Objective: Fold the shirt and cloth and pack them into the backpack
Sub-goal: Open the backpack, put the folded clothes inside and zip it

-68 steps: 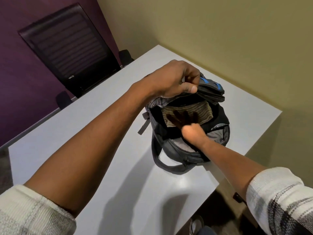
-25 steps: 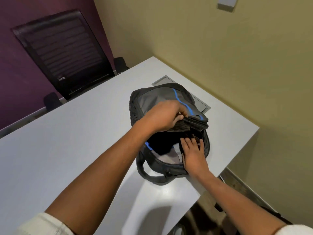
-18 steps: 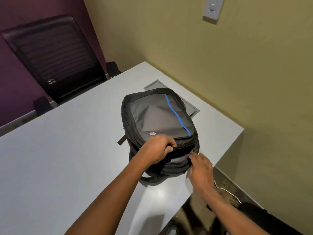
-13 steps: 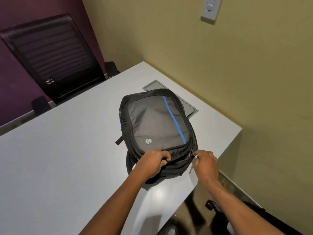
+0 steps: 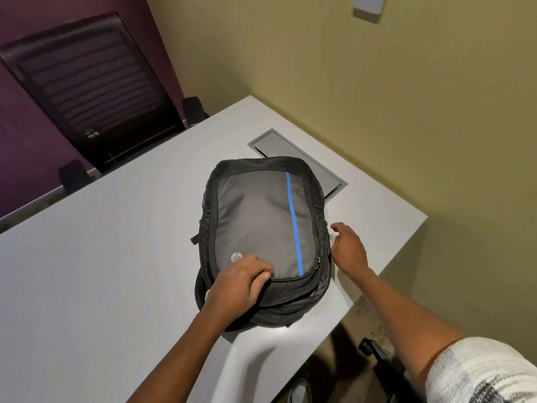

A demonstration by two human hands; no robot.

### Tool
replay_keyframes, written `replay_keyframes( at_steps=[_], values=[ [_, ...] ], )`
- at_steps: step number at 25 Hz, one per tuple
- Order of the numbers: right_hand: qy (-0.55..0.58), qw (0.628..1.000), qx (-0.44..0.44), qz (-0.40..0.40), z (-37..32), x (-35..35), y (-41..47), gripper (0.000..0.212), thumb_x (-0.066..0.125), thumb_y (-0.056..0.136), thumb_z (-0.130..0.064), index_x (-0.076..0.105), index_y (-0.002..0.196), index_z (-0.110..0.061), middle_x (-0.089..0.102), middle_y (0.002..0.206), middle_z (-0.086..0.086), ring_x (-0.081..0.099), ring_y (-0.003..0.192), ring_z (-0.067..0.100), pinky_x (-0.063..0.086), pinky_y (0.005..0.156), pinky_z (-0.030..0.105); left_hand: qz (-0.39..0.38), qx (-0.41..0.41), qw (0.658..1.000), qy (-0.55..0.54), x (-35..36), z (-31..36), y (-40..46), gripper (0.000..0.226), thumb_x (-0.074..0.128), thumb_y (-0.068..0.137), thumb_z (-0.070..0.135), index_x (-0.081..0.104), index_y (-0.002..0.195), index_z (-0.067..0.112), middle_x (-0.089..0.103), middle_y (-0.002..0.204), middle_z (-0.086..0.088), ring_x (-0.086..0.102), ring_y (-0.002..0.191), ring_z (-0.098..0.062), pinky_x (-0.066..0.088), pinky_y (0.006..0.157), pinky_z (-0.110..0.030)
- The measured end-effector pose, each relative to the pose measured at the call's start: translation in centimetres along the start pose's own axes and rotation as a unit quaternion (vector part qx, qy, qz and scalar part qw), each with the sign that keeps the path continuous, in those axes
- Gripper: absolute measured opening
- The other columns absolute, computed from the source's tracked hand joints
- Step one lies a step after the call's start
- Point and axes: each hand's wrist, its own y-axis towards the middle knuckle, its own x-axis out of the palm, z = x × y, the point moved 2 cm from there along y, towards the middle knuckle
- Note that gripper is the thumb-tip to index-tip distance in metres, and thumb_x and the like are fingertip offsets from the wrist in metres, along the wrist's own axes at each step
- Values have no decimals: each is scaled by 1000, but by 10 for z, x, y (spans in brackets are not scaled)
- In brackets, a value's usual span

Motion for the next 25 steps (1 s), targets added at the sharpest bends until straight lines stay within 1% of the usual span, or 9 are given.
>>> replay_keyframes(
  at_steps=[2, 4, 5, 7, 10, 13, 17, 21, 25],
  values=[
    [38, 999, -17, -32, 1, 1, 15, 46, 45, 98, -6, 47, 144, -10, 51, 145, 11, 50, 131, 30, 38, 102, 34, 41, -2, 997, 62, 0, 9, 27, 38, 55, 96, 38, 53, 134, 40, 52, 133, 7, 48, 122, -16, 42, 99, -38],
    [84, 994, -21, -59, 1, 3, 28, 46, 46, 97, -3, 48, 143, -10, 54, 142, 8, 51, 127, 23, 37, 102, 28, -16, -58, 990, 125, 3, 12, 61, 67, 54, 95, 50, 22, 153, 49, 15, 165, 1, 16, 150, -27, 21, 116, -54],
    [118, 991, -7, -68, 0, 5, 33, 43, 47, 98, -4, 51, 140, -11, 57, 135, 4, 52, 119, 18, 36, 96, 24, -60, -88, 985, 138, 5, 9, 76, 74, 52, 95, 56, 9, 155, 52, -3, 168, 2, -1, 153, -30, 8, 119, -60],
    [152, 986, 24, -62, 0, 10, 40, 34, 46, 100, -8, 58, 131, -14, 61, 120, 1, 54, 106, 15, 35, 83, 20, -132, -129, 970, 157, 14, 2, 99, 77, 44, 95, 66, -4, 154, 54, -19, 167, 2, -17, 151, -37, -6, 115, -70],
    [144, 989, 28, -24, 13, 16, 47, 24, 44, 97, -8, 64, 110, -10, 67, 99, 4, 60, 80, 17, 39, 61, 11, -202, -153, 947, 199, 29, -4, 113, 72, 34, 95, 71, -5, 154, 53, -21, 166, -1, -23, 149, -43, -10, 111, -75],
    [171, 984, 43, -31, 18, 15, 51, 18, 43, 93, -3, 61, 93, -5, 65, 80, 10, 56, 55, 10, 39, 45, 8, -218, -167, 940, 204, 35, -5, 117, 70, 31, 97, 70, -3, 155, 52, -22, 166, -1, -25, 147, -43, -11, 109, -76],
    [178, 982, 28, -47, 16, 11, 56, 15, 48, 92, 2, 61, 94, -4, 63, 76, 9, 56, 48, 3, 41, 45, 9, -228, -174, 937, 200, 37, -6, 119, 71, 34, 96, 69, -4, 154, 52, -25, 165, 0, -28, 146, -43, -13, 109, -76],
    [116, 992, -32, -36, 15, 9, 62, 14, 53, 90, -2, 63, 89, -12, 68, 81, 7, 60, 63, 22, 42, 50, 12, -237, -182, 934, 195, 40, -7, 120, 70, 35, 98, 66, -5, 154, 53, -27, 164, 1, -29, 146, -42, -12, 109, -76],
    [40, 995, -71, -48, 21, 11, 67, 18, 51, 91, -9, 53, 82, -25, 63, 75, -3, 60, 65, 24, 48, 64, 37, -246, -190, 931, 190, 39, -8, 122, 68, 36, 100, 61, -5, 153, 54, -27, 164, 2, -28, 147, -42, -12, 110, -76]
  ],
)
